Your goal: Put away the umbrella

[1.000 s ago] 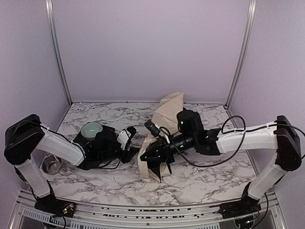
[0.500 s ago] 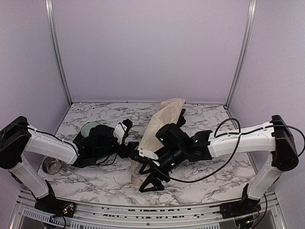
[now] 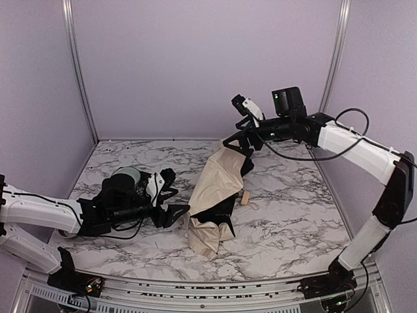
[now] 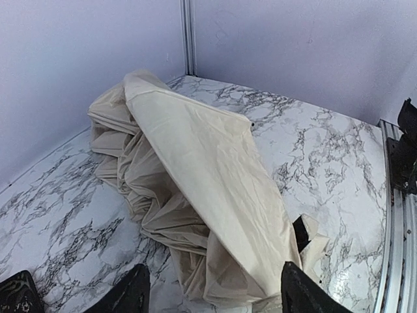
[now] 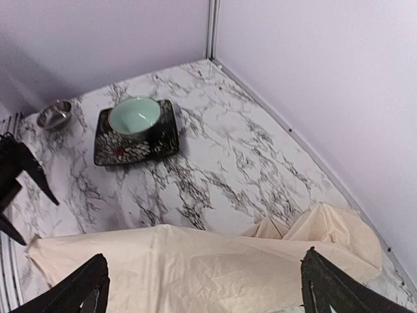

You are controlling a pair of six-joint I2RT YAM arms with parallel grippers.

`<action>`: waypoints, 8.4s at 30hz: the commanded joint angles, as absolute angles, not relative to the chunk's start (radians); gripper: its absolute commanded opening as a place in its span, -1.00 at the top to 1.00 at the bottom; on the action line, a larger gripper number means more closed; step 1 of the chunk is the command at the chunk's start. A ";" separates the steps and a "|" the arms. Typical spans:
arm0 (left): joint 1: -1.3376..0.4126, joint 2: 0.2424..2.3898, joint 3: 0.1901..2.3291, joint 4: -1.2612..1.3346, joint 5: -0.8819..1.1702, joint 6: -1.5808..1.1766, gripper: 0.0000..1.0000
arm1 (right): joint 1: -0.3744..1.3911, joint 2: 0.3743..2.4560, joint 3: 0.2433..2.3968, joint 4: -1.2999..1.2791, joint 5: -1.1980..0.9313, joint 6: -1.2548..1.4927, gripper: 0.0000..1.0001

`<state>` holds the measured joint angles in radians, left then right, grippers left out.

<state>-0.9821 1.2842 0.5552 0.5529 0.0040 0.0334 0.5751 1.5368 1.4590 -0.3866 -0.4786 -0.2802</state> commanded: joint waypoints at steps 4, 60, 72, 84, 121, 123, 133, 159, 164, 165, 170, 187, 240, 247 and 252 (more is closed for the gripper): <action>-1.010 1.320 0.542 0.481 0.003 0.036 -0.38 | 0.567 1.934 1.716 -0.686 -0.421 -0.498 -1.00; -1.024 1.337 0.620 0.416 -0.270 0.096 -0.40 | 0.646 1.645 1.428 0.674 0.948 -1.292 1.00; -1.025 1.302 0.586 0.423 -0.352 0.093 -0.42 | 1.037 1.703 1.050 0.217 0.791 -0.810 1.00; -1.026 1.220 0.527 0.426 -0.244 0.110 -0.46 | 1.143 1.780 0.996 -0.096 0.153 -0.286 1.00; -1.134 1.271 0.553 0.435 -0.143 0.230 -0.38 | 0.916 1.740 0.978 -0.119 -0.360 -0.153 -0.44; -1.176 1.291 0.564 0.426 -0.122 0.283 -0.41 | 0.941 1.812 0.982 -0.119 -0.293 -0.128 -0.47; -1.224 1.429 0.627 0.373 -0.078 0.339 -0.43 | 0.937 1.599 1.047 -0.238 -0.335 -0.199 -0.63; -1.224 1.286 0.527 0.373 -0.169 0.273 -0.59 | 0.942 1.989 1.197 -0.468 -0.118 -0.400 -0.37; -1.224 1.290 0.534 0.373 -0.188 0.282 -0.58 | 0.927 1.937 1.181 -0.447 -0.081 -0.414 0.26; -1.223 1.289 0.534 0.373 -0.191 0.282 -0.58 | 0.918 1.916 1.178 -0.439 -0.076 -0.413 0.33; -1.223 1.285 0.534 0.374 -0.239 0.288 -0.58 | 0.816 1.783 1.166 -0.371 -0.040 -0.405 0.86; -1.223 1.313 0.561 0.467 -0.534 0.316 -0.58 | 0.576 1.599 1.457 0.403 0.898 -0.957 1.00; -1.292 1.559 0.611 0.380 -0.190 0.656 -0.90 | 0.910 1.913 1.199 -0.618 -0.824 -0.429 1.00; -1.259 1.633 0.646 0.387 -0.162 0.604 -0.30 | 0.910 1.871 1.196 -0.595 -0.868 -0.428 0.76; -1.257 1.599 0.624 0.383 -0.034 0.566 0.32 | 0.906 1.802 1.189 -0.575 -0.836 -0.401 0.09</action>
